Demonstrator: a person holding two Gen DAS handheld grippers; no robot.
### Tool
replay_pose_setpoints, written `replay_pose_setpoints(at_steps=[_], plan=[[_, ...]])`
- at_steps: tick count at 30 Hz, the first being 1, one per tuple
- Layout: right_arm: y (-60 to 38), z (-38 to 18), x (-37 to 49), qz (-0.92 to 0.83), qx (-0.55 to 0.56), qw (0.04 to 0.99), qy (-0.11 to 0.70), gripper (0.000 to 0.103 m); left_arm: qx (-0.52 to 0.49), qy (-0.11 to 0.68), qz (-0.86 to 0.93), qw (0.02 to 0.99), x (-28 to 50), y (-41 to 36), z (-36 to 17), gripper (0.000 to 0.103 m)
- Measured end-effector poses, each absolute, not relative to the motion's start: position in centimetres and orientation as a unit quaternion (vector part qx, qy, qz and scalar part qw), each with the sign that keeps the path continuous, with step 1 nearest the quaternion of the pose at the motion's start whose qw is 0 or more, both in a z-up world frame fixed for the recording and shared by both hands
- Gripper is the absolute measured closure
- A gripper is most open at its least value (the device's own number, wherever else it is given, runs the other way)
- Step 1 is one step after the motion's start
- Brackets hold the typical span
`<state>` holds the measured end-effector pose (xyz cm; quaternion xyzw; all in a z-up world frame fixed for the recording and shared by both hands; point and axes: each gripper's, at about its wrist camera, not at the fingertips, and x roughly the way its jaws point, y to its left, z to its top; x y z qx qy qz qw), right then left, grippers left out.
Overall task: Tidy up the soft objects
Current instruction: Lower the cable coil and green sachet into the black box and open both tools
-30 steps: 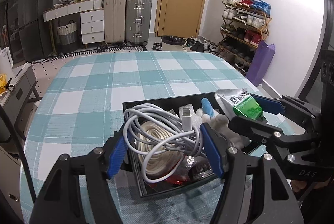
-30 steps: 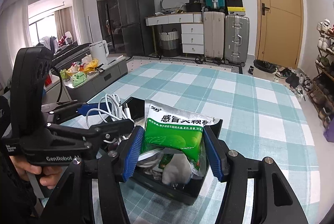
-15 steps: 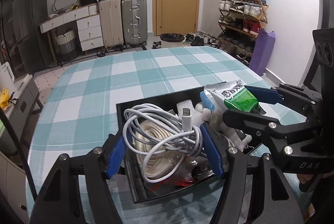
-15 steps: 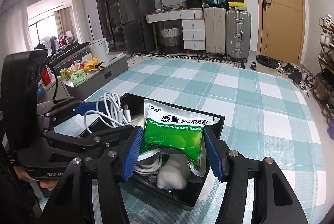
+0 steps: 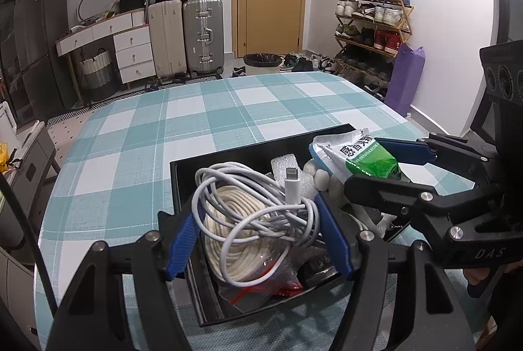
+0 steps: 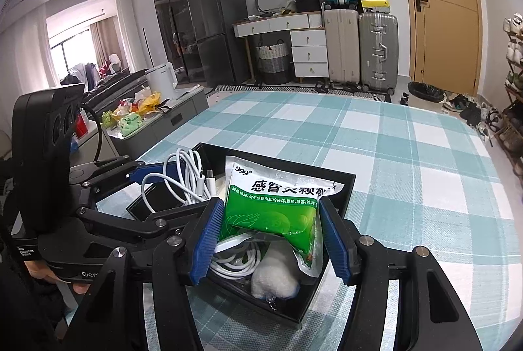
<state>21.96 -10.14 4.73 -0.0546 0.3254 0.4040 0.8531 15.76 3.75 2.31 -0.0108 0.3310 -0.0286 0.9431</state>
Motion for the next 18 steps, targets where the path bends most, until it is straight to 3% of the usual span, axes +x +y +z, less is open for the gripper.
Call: replay_pose_setpoints(at_steps=[6,11,18], plan=[[-10.2,4.7,22.2,0.408,-0.056,0.852,0.323,0.042,-0.012,0.336,-0.029,0.941,15.9,3.7,2.3,0.032],[-10.6,5.5,21.5,0.406,-0.060,0.859,0.306,0.017,-0.024,0.338,-0.036,0.940,15.8,3.8,2.6,0.025],[-11.9,6.5,20.7,0.394,-0.069,0.868,0.293,0.002,-0.033,0.322,-0.026,0.946,14.4,4.3,4.0,0.008]])
